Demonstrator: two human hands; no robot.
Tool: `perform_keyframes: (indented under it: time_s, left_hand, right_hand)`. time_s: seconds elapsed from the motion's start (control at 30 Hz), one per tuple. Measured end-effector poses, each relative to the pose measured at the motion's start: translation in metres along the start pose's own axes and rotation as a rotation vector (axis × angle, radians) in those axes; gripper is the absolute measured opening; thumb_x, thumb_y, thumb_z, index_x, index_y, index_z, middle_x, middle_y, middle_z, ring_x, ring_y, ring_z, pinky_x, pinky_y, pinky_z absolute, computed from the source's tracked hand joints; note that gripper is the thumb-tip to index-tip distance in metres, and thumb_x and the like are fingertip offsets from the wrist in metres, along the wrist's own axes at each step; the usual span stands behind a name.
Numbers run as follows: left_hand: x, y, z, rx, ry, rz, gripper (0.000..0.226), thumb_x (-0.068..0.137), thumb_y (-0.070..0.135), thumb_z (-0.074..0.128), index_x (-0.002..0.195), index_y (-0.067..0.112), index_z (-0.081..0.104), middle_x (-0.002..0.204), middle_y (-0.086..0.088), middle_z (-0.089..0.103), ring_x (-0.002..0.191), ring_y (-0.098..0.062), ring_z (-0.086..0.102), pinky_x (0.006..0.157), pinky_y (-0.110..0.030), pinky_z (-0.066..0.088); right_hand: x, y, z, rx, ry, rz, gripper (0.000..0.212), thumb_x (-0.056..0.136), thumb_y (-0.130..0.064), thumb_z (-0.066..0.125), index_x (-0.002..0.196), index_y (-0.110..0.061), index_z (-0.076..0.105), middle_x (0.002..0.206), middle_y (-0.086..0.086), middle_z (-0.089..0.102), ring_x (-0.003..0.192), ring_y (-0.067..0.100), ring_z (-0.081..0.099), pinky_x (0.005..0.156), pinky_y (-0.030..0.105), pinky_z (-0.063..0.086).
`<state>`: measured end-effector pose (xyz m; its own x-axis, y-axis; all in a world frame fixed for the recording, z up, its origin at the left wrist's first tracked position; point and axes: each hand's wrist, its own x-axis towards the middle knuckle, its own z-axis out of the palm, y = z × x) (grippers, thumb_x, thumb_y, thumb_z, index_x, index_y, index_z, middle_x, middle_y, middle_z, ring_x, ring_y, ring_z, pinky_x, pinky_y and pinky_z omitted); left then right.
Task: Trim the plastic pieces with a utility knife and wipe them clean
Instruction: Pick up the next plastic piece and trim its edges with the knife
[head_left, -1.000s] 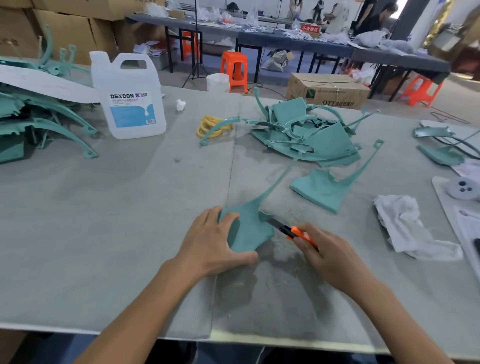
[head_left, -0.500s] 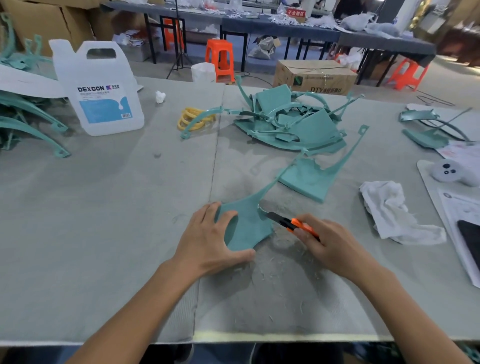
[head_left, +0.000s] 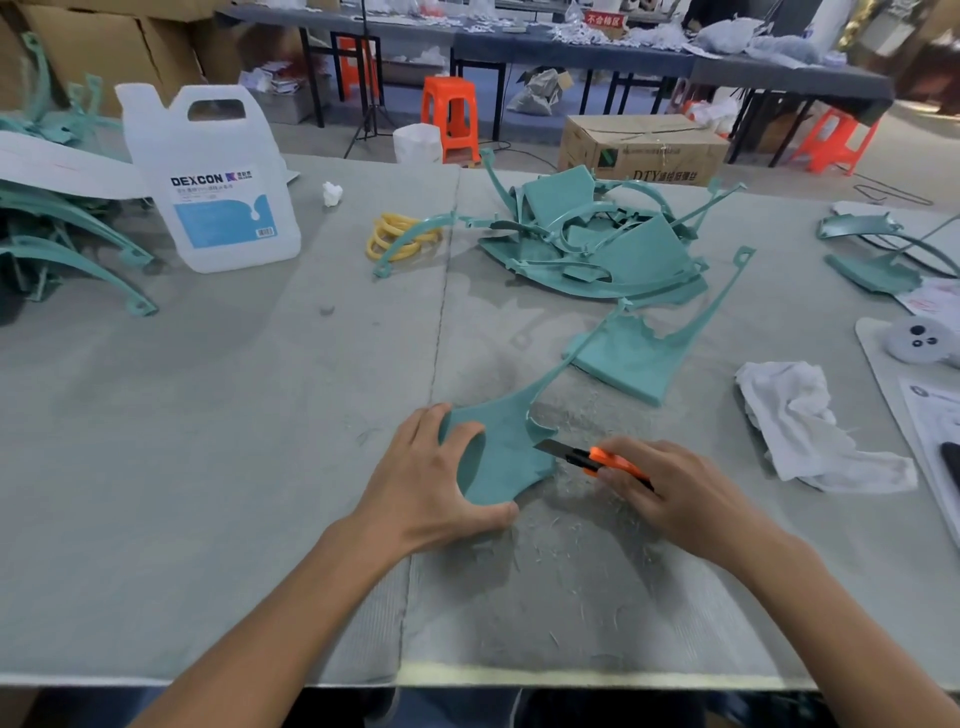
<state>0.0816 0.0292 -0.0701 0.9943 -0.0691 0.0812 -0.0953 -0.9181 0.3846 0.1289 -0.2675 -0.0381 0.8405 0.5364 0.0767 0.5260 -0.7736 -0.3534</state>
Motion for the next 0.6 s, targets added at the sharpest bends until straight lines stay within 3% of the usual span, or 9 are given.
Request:
perform_keyframes:
  time_s: [0.13, 0.33, 0.47, 0.6]
  left_hand:
    - [0.000, 0.001, 0.005, 0.013, 0.030, 0.001, 0.098, 0.058, 0.092, 0.051, 0.138, 0.036, 0.036, 0.154, -0.003, 0.026, 0.142, -0.022, 0.022, 0.116, -0.039, 0.028]
    - [0.001, 0.001, 0.004, 0.016, 0.024, -0.002, 0.099, 0.058, 0.093, 0.050, 0.138, 0.037, 0.035, 0.156, -0.004, 0.026, 0.144, -0.023, 0.021, 0.117, -0.040, 0.028]
    - [0.001, 0.001, 0.005, 0.020, 0.023, -0.006, 0.099, 0.058, 0.093, 0.049, 0.138, 0.038, 0.034, 0.157, -0.003, 0.026, 0.145, -0.022, 0.021, 0.117, -0.039, 0.027]
    - [0.001, 0.000, 0.005, 0.019, 0.028, -0.011, 0.099, 0.057, 0.093, 0.049, 0.138, 0.038, 0.035, 0.157, -0.002, 0.025, 0.144, -0.022, 0.021, 0.115, -0.040, 0.028]
  right_hand:
    - [-0.005, 0.001, -0.003, 0.002, -0.027, 0.005, 0.025, 0.100, -0.052, 0.046, 0.117, -0.041, 0.059, 0.085, -0.018, 0.060, 0.082, 0.003, 0.055, 0.074, 0.032, 0.050]
    - [0.005, 0.001, -0.002, -0.040, 0.048, 0.050, 0.021, 0.103, -0.040, 0.049, 0.116, -0.027, 0.061, 0.080, -0.007, 0.059, 0.075, 0.017, 0.051, 0.067, 0.038, 0.044]
    - [0.002, -0.001, -0.001, -0.013, -0.001, 0.005, 0.022, 0.103, -0.045, 0.049, 0.120, -0.035, 0.060, 0.085, -0.016, 0.060, 0.078, 0.009, 0.054, 0.069, 0.032, 0.047]
    - [0.010, 0.003, 0.000, -0.052, 0.031, 0.033, 0.024, 0.103, -0.042, 0.048, 0.121, -0.031, 0.060, 0.089, -0.011, 0.062, 0.081, 0.015, 0.055, 0.069, 0.034, 0.042]
